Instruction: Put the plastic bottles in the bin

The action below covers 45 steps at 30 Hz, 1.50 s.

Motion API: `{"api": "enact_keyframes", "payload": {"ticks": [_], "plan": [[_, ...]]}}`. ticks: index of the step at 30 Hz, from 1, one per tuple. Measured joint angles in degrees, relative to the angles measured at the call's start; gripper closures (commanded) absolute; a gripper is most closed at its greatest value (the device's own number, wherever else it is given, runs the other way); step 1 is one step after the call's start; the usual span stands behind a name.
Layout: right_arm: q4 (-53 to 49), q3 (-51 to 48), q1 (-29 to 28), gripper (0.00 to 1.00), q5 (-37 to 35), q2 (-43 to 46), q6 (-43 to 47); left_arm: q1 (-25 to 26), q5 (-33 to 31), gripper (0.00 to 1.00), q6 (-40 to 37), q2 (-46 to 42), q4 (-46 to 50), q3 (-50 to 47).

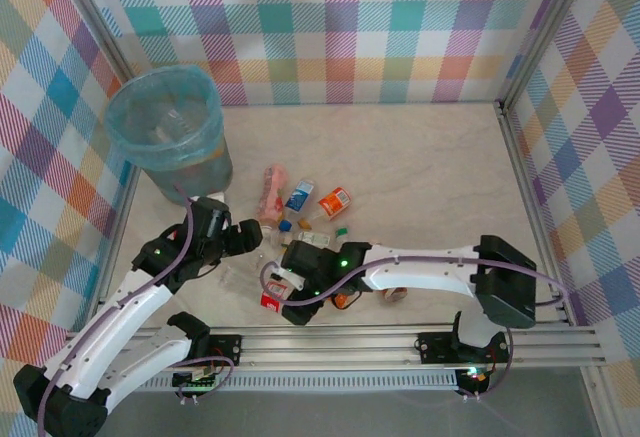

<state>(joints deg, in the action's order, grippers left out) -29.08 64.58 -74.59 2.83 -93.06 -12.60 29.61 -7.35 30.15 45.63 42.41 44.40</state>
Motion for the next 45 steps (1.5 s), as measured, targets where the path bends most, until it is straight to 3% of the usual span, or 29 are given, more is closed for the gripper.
{"api": "enact_keyframes", "payload": {"ticks": [25, 45], "plan": [[0.9, 13.3, -2.5, 0.21, -7.7, -17.9, 6.0, 0.0, -10.9, 0.12, -0.2, -4.2, 5.8, 3.6], [0.7, 14.6, -2.7, 0.26, -9.2, -20.1, 6.0, 0.0, -14.4, 0.12, -1.5, -5.2, 7.2, 4.3]]}}
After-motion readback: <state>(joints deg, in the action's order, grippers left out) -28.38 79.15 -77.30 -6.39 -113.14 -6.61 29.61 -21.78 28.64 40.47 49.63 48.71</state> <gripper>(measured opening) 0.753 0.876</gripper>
